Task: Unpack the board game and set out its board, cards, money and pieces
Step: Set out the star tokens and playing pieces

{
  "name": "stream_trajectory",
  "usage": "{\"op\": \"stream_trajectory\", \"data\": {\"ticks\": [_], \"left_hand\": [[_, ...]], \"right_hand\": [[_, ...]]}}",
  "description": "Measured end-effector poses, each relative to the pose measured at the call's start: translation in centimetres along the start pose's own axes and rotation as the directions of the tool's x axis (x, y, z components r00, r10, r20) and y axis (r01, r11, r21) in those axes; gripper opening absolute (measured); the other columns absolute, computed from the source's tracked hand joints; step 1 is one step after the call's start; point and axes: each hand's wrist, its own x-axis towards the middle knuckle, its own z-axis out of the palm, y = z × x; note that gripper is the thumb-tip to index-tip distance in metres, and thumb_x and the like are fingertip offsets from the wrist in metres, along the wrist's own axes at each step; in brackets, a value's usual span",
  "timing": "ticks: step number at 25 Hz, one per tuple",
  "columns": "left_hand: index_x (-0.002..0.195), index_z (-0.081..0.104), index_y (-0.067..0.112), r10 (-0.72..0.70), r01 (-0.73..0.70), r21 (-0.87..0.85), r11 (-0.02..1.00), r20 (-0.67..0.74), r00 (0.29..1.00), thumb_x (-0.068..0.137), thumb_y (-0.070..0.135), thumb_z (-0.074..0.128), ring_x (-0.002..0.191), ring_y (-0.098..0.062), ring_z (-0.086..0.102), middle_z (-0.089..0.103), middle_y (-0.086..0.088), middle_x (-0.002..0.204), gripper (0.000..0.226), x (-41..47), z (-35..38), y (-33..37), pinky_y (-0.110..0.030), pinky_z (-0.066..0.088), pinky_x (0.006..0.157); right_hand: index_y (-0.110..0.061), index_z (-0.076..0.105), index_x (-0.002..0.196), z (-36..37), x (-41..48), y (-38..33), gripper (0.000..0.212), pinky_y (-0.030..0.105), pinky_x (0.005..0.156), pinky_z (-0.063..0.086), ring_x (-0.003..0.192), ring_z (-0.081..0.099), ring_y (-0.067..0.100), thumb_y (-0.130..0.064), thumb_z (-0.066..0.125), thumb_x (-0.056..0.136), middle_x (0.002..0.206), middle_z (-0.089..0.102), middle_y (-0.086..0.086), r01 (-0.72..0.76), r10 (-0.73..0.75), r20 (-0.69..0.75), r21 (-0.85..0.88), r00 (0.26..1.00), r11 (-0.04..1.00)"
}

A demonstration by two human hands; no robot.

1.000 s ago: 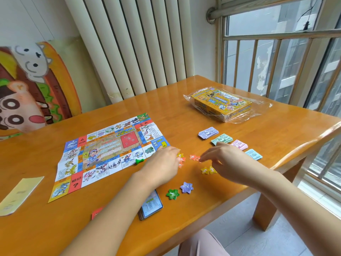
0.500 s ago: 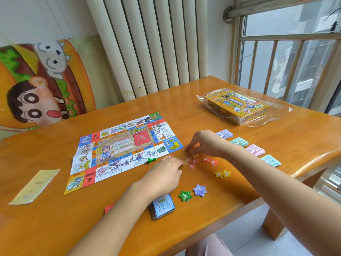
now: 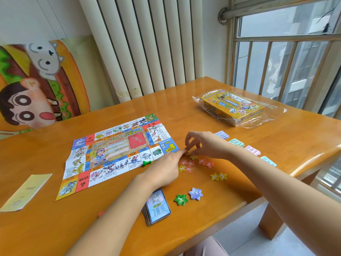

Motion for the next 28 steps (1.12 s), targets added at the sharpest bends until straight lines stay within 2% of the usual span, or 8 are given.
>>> {"op": "stream_trajectory", "data": {"ticks": [6, 11, 14, 17, 20, 22, 25, 28], "left_hand": [[0.147, 0.026, 0.029, 0.008, -0.007, 0.028, 1.000, -0.014, 1.000, 0.097, 0.006, 0.033, 0.133, -0.019, 0.038, 0.041, -0.003, 0.145, 0.056, -0.2, -0.1, -0.6, -0.033, 0.034, 0.108], [0.148, 0.026, 0.025, 0.094, -0.093, 0.031, 0.995, -0.017, 0.995, 0.096, 0.002, 0.032, 0.144, -0.011, 0.017, 0.021, 0.006, 0.157, 0.057, 0.2, 0.4, -0.2, -0.025, 0.015, 0.117], [0.148, 0.028, 0.024, 0.077, -0.077, 0.025, 0.997, -0.034, 0.996, 0.096, 0.002, 0.032, 0.142, -0.011, 0.022, 0.028, 0.004, 0.154, 0.056, 0.3, 0.6, -0.2, -0.025, 0.018, 0.116], [0.149, 0.024, 0.021, 0.005, -0.002, 0.048, 0.999, -0.061, 0.998, 0.096, 0.002, 0.032, 0.143, -0.015, 0.022, 0.029, 0.000, 0.154, 0.057, -0.1, 0.1, -0.2, -0.030, 0.021, 0.116], [0.149, 0.024, 0.021, -0.022, 0.028, 0.066, 0.997, -0.086, 0.996, 0.095, 0.000, 0.033, 0.142, -0.015, 0.024, 0.030, -0.001, 0.154, 0.058, -1.0, -0.1, -0.6, -0.030, 0.023, 0.115], [0.148, 0.029, 0.024, 0.007, 0.001, 0.076, 0.997, -0.107, 0.994, 0.095, -0.002, 0.032, 0.143, -0.011, 0.020, 0.028, 0.004, 0.154, 0.059, -1.9, 0.0, -0.7, -0.027, 0.018, 0.117], [0.147, 0.029, 0.031, 0.076, -0.070, 0.128, 0.989, -0.043, 0.996, 0.093, -0.005, 0.032, 0.145, -0.005, 0.010, 0.021, 0.013, 0.156, 0.065, -3.2, 0.4, -0.3, -0.032, 0.015, 0.119], [0.149, 0.025, 0.032, 0.066, -0.068, 0.152, 0.986, 0.019, 0.998, 0.092, -0.006, 0.032, 0.145, -0.003, 0.006, 0.020, 0.015, 0.156, 0.069, -4.2, 0.6, -0.5, -0.036, 0.015, 0.119]], "right_hand": [[-0.022, 0.057, 0.109, -0.2, 0.2, 0.2, 0.028, 0.012, 0.063, 0.039, 0.070, 0.050, 0.000, -0.013, 0.069, 0.085, 0.106, 0.071, -0.013, 0.060, -0.052, 0.059, -0.142, 0.997, 0.988], [-0.019, 0.059, 0.108, -0.1, 0.1, 0.4, 0.028, 0.008, 0.061, 0.037, 0.067, 0.048, -0.006, -0.015, 0.072, 0.083, 0.106, 0.072, -0.009, 0.060, -0.055, 0.032, -0.140, 0.998, 0.988], [-0.021, 0.063, 0.106, -0.1, 0.1, 0.8, 0.025, 0.007, 0.061, 0.037, 0.071, 0.051, 0.000, -0.017, 0.072, 0.083, 0.105, 0.072, -0.010, 0.065, -0.063, 0.019, -0.132, 0.998, 0.989], [-0.023, 0.070, 0.104, -0.5, 0.0, 1.1, 0.021, 0.006, 0.065, 0.039, 0.073, 0.053, -0.006, -0.019, 0.071, 0.084, 0.105, 0.071, -0.012, 0.069, -0.066, 0.023, -0.160, 0.998, 0.985], [-0.026, 0.074, 0.104, -1.0, 0.0, 1.5, 0.018, 0.013, 0.075, 0.043, 0.091, 0.060, 0.005, -0.023, 0.069, 0.086, 0.109, 0.070, -0.010, 0.077, -0.073, 0.024, -0.250, 0.997, 0.965], [-0.029, 0.072, 0.110, -1.4, -0.2, 1.6, 0.022, 0.011, 0.072, 0.039, 0.101, 0.056, 0.012, -0.024, 0.063, 0.091, 0.112, 0.069, -0.010, 0.090, -0.075, 0.056, -0.367, 0.996, 0.926], [-0.031, 0.067, 0.119, -2.2, -0.6, 1.6, 0.031, 0.024, 0.078, 0.044, 0.100, 0.051, 0.015, -0.016, 0.052, 0.096, 0.113, 0.069, -0.004, 0.134, -0.081, 0.125, -0.508, 0.989, 0.851], [-0.031, 0.062, 0.125, -3.0, -1.7, 1.2, 0.044, 0.026, 0.079, 0.044, 0.102, 0.051, 0.016, -0.005, 0.044, 0.095, 0.114, 0.066, 0.000, 0.138, -0.050, 0.171, -0.559, 0.984, 0.817]]}}
